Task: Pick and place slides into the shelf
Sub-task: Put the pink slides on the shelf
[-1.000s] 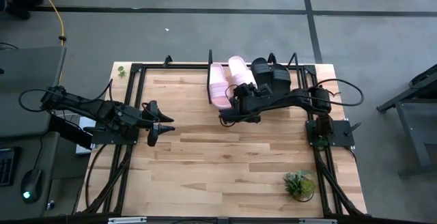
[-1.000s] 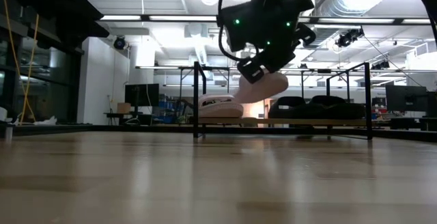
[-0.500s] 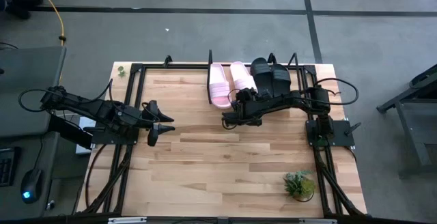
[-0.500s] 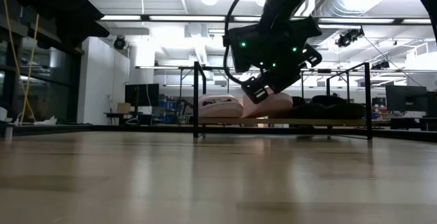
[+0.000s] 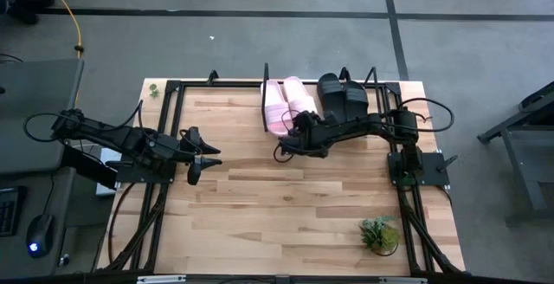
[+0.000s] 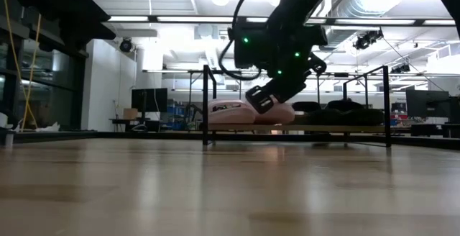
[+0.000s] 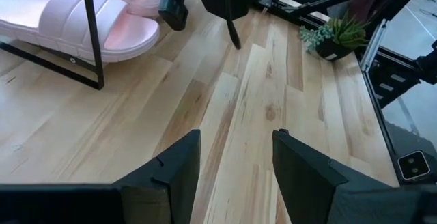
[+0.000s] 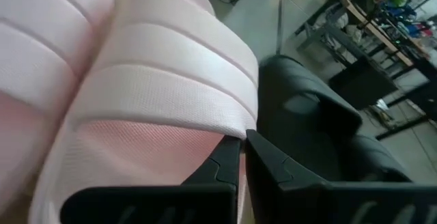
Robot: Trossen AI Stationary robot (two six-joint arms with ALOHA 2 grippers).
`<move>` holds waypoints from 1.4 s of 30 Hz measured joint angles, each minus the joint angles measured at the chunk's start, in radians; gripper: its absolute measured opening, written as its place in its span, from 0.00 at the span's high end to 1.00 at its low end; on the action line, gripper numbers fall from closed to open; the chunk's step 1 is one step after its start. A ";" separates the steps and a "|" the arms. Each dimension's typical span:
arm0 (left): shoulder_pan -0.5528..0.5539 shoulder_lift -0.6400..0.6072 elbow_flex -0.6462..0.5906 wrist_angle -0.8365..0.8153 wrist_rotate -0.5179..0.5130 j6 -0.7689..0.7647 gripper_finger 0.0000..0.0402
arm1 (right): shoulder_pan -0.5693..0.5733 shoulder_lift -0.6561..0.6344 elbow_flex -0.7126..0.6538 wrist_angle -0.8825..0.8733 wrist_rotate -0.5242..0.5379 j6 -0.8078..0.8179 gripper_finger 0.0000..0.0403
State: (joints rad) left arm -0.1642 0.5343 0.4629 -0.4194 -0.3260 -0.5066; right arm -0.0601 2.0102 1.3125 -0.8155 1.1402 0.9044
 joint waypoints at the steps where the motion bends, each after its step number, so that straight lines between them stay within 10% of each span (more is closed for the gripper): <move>1: 0.000 0.000 0.000 0.000 0.000 0.000 0.58 | 0.001 0.000 0.000 -0.032 -0.001 0.023 1.00; 42: 0.000 0.000 0.000 -0.001 -0.002 0.001 0.58 | 0.035 -0.002 0.001 -0.137 -0.097 -0.015 0.72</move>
State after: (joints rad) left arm -0.1638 0.5343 0.4629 -0.4206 -0.3275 -0.5053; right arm -0.0254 2.0087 1.3136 -0.9527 1.0428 0.8898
